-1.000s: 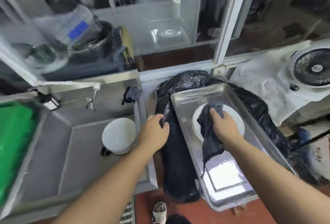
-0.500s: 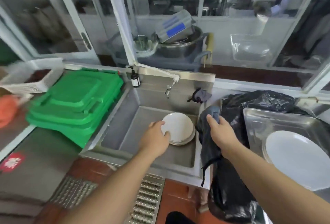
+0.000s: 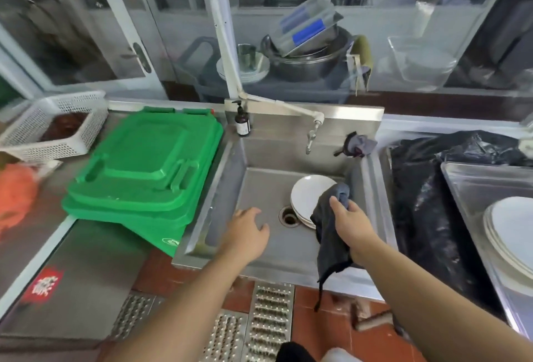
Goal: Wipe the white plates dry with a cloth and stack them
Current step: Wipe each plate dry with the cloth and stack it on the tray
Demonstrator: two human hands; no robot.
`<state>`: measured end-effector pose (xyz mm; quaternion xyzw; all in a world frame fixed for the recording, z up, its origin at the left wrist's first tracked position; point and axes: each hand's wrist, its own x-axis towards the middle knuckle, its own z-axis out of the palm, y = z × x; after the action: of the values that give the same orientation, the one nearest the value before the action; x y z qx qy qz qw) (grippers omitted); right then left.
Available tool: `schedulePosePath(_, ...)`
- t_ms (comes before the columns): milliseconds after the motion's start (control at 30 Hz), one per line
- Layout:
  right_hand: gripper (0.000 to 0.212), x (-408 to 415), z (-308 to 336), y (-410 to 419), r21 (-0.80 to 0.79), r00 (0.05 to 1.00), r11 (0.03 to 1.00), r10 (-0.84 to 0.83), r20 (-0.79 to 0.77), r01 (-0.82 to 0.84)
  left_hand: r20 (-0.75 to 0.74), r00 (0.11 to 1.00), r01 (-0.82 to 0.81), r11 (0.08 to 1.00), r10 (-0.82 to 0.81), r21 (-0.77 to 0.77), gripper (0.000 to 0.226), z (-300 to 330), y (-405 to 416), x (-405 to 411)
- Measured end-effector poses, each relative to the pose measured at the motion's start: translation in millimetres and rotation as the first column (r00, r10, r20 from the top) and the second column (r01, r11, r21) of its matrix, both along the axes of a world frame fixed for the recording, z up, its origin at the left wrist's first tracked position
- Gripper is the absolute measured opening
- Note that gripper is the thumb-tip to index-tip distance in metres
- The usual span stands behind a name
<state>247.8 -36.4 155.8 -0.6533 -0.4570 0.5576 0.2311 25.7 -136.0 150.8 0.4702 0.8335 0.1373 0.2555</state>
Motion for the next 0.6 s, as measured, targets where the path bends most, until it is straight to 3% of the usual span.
schedulePosePath(433, 0.035, 6.9, -58.9, 89.3, -0.004, 0.963, 0.996, 0.088, 0.254, -0.09, -0.039, 0.992, 0.109, 0.974, -0.119, -0.197, 0.054, -59.1, 82.4, -29.7)
schedulePosePath(600, 0.042, 14.3, -89.4, 129.0, -0.1, 0.942, 0.988, 0.142, 0.304, -0.116, -0.006, 0.997, 0.077, 0.953, -0.083, -0.293, 0.051, -84.7, 121.2, -34.0)
